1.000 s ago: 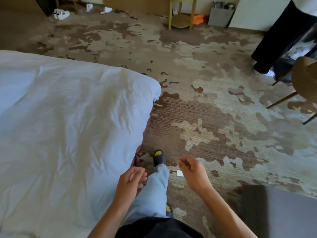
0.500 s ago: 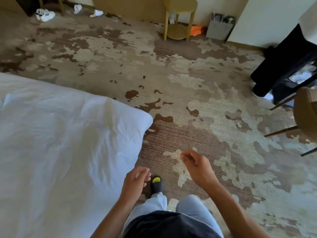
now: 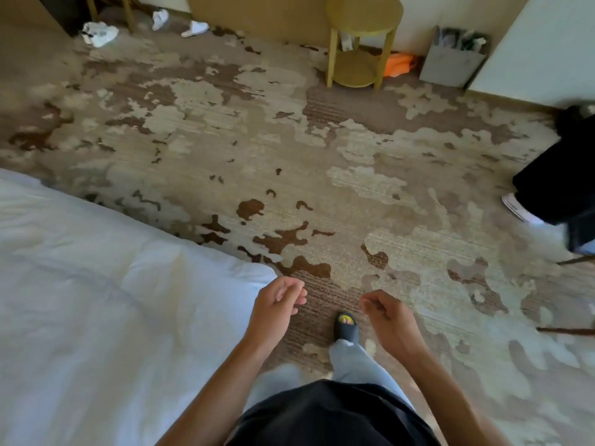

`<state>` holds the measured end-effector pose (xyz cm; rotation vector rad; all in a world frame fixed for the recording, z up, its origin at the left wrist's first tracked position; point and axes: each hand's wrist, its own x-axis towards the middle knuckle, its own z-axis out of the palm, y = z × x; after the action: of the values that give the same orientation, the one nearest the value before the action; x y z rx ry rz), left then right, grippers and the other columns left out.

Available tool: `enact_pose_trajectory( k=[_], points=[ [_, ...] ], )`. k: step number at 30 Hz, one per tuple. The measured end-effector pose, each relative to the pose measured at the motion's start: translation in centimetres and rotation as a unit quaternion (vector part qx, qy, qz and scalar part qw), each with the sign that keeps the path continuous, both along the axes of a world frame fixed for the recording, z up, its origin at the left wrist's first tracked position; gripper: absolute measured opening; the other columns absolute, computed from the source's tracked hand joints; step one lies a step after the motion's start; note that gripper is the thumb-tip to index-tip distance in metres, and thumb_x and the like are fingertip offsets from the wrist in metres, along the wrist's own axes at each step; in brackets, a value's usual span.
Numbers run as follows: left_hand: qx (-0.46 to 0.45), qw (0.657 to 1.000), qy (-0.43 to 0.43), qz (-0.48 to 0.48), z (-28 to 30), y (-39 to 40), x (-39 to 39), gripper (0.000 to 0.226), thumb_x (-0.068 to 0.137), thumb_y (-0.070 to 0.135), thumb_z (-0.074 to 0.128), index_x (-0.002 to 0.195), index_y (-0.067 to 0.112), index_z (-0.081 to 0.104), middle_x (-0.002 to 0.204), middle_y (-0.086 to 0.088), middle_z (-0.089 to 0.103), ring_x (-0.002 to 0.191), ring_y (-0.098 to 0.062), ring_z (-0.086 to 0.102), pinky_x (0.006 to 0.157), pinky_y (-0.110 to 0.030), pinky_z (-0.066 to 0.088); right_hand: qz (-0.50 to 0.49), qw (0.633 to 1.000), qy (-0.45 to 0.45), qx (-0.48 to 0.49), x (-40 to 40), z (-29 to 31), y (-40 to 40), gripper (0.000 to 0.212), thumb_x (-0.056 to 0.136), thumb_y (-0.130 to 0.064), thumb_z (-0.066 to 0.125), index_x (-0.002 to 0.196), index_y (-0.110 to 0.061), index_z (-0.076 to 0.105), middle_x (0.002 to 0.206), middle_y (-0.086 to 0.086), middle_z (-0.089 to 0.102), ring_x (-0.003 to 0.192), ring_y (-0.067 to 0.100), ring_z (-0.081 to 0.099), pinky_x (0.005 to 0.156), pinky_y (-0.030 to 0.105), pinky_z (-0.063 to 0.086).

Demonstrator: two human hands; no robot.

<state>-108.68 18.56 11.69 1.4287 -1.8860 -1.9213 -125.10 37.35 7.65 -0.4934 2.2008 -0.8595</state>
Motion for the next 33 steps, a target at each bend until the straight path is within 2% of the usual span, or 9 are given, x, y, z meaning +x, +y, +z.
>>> enact_pose_trajectory(
  k=[2, 4, 9, 14, 20, 24, 28, 31, 33],
  points=[
    [0.003, 0.999, -0.004, 0.046, 0.5, -2.9, -2.8, 0.019, 0.103, 0.033, 0.057, 0.1, 0.023, 0.073, 0.094, 0.006, 0.079, 0.091, -0.008, 0.075, 0.086, -0.035, 0.061, 0.043, 0.999, -0.015, 0.002, -4.2, 0.5, -4.8, 0.016, 0.103, -0.028, 0.062, 0.097, -0.041, 0.07, 0.086, -0.027, 0.073, 0.085, -0.01, 0.068, 0.065, 0.004, 0.045],
    [0.002, 0.996, -0.016, 0.089, 0.9, -6.0, -4.4, 0.019, 0.102, 0.034, 0.057, 0.097, 0.025, 0.073, 0.093, 0.006, 0.078, 0.091, -0.009, 0.074, 0.09, -0.039, 0.061, 0.097, 0.995, -0.025, -0.003, -7.7, 1.1, -10.6, 0.016, 0.104, -0.027, 0.06, 0.101, -0.037, 0.072, 0.099, -0.024, 0.074, 0.093, -0.008, 0.068, 0.071, 0.005, 0.047],
    [0.015, 0.972, -0.033, 0.233, 0.5, -14.6, -5.3, 0.02, 0.099, 0.036, 0.058, 0.096, 0.025, 0.074, 0.094, 0.004, 0.078, 0.092, -0.018, 0.075, 0.089, -0.045, 0.061, 0.225, 0.973, -0.04, -0.036, -12.7, 2.3, -28.3, 0.015, 0.105, -0.028, 0.06, 0.106, -0.025, 0.075, 0.107, -0.012, 0.076, 0.1, 0.003, 0.07, 0.092, 0.025, 0.053],
    [0.014, 0.939, -0.038, 0.342, -2.2, -25.2, -5.3, 0.018, 0.101, 0.029, 0.059, 0.091, 0.029, 0.075, 0.09, 0.001, 0.079, 0.085, -0.013, 0.076, 0.081, -0.037, 0.062, 0.339, 0.938, -0.044, -0.059, -13.9, 2.3, -46.9, 0.014, 0.105, -0.027, 0.06, 0.101, -0.025, 0.074, 0.103, -0.013, 0.076, 0.098, 0.002, 0.07, 0.088, 0.017, 0.051],
    [0.021, 0.929, -0.053, 0.366, -3.0, -41.6, -8.7, 0.013, 0.103, 0.03, 0.058, 0.1, 0.025, 0.07, 0.091, 0.003, 0.077, 0.09, -0.015, 0.074, 0.075, -0.027, 0.061, 0.404, 0.913, -0.029, -0.052, -16.5, 3.2, -64.5, 0.012, 0.104, -0.035, 0.061, 0.105, -0.035, 0.073, 0.101, -0.02, 0.074, 0.096, -0.005, 0.067, 0.084, 0.01, 0.049],
    [0.017, 0.935, -0.017, 0.354, -0.9, -53.9, -12.6, 0.016, 0.1, 0.036, 0.058, 0.103, 0.027, 0.071, 0.096, 0.003, 0.076, 0.095, -0.016, 0.073, 0.088, -0.037, 0.06, 0.425, 0.904, -0.029, -0.038, -20.1, 3.7, -74.4, 0.009, 0.103, -0.037, 0.063, 0.101, -0.039, 0.071, 0.096, -0.03, 0.072, 0.095, -0.012, 0.066, 0.076, 0.002, 0.047],
    [-0.017, 0.931, 0.005, 0.364, 0.3, -67.8, -16.2, 0.031, 0.083, 0.057, 0.057, 0.097, 0.035, 0.073, 0.093, 0.008, 0.077, 0.092, -0.011, 0.073, 0.089, -0.041, 0.06, 0.433, 0.901, -0.021, -0.018, -24.2, 2.3, -85.0, 0.008, 0.102, -0.038, 0.064, 0.101, -0.041, 0.072, 0.096, -0.026, 0.074, 0.095, -0.011, 0.067, 0.077, 0.006, 0.049],
    [-0.041, 0.926, 0.014, 0.375, 0.4, -78.2, -18.2, 0.028, 0.082, 0.061, 0.056, 0.097, 0.042, 0.071, 0.096, 0.009, 0.077, 0.092, -0.009, 0.073, 0.087, -0.04, 0.061, 0.457, 0.889, -0.018, -0.02, -26.7, 0.8, -94.7, 0.011, 0.102, -0.035, 0.065, 0.097, -0.043, 0.07, 0.098, -0.033, 0.071, 0.094, -0.01, 0.067, 0.077, 0.007, 0.05],
    [-0.048, 0.916, 0.009, 0.398, 0.9, -84.4, -19.1, 0.029, 0.084, 0.06, 0.056, 0.098, 0.04, 0.071, 0.097, 0.008, 0.077, 0.093, -0.01, 0.073, 0.088, -0.04, 0.061, 0.474, 0.88, -0.013, -0.022, -27.8, 0.0, -102.0, 0.013, 0.102, -0.034, 0.065, 0.094, -0.043, 0.07, 0.095, -0.034, 0.07, 0.091, -0.009, 0.068, 0.076, 0.011, 0.051]
  ],
)
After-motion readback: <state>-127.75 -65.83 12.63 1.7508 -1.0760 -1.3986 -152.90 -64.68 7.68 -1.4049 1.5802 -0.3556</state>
